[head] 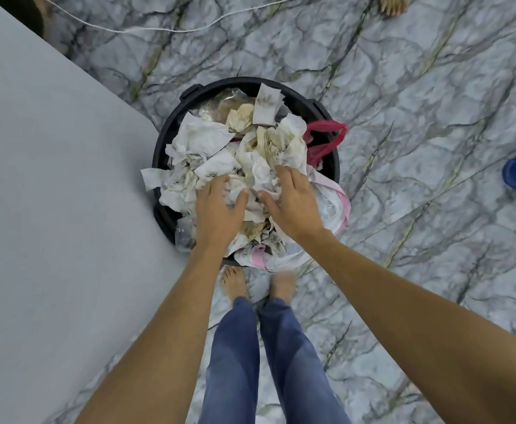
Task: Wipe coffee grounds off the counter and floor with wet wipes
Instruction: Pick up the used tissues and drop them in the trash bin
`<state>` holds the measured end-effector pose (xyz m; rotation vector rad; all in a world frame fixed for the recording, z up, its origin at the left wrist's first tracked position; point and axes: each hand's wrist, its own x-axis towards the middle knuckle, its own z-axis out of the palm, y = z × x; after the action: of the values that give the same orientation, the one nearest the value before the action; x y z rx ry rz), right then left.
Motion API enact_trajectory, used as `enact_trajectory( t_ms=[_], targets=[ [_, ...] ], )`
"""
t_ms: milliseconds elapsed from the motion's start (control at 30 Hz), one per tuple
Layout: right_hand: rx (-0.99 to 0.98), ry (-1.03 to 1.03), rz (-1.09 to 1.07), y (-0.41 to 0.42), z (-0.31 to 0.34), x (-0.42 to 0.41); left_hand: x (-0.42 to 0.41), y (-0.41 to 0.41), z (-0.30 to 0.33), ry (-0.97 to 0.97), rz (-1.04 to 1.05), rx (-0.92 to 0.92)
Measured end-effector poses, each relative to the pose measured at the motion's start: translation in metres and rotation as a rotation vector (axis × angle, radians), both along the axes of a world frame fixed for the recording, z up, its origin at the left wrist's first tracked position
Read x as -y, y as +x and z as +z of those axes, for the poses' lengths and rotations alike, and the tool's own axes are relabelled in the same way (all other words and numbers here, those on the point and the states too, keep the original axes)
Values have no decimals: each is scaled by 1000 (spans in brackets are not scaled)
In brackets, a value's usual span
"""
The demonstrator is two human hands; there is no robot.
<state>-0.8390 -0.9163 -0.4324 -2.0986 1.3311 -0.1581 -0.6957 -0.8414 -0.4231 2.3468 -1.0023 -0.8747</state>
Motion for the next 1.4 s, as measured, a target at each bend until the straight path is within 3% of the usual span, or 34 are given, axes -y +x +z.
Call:
enact_trajectory(
  t_ms=[300,600,1000,1400],
  targets=[
    [-63,27,49,-12,17,-13,-24,-7,26,-107,-23,45],
    [-70,-8,52,-27,76,-24,-44,-17,87,-31,-79,103],
    [-146,-163,128,-46,211,-42,-61,-26,220,55,-207,195],
    [-23,-365,212,-3,338,-47,-78,-6,353,-110,-188,361]
  ],
)
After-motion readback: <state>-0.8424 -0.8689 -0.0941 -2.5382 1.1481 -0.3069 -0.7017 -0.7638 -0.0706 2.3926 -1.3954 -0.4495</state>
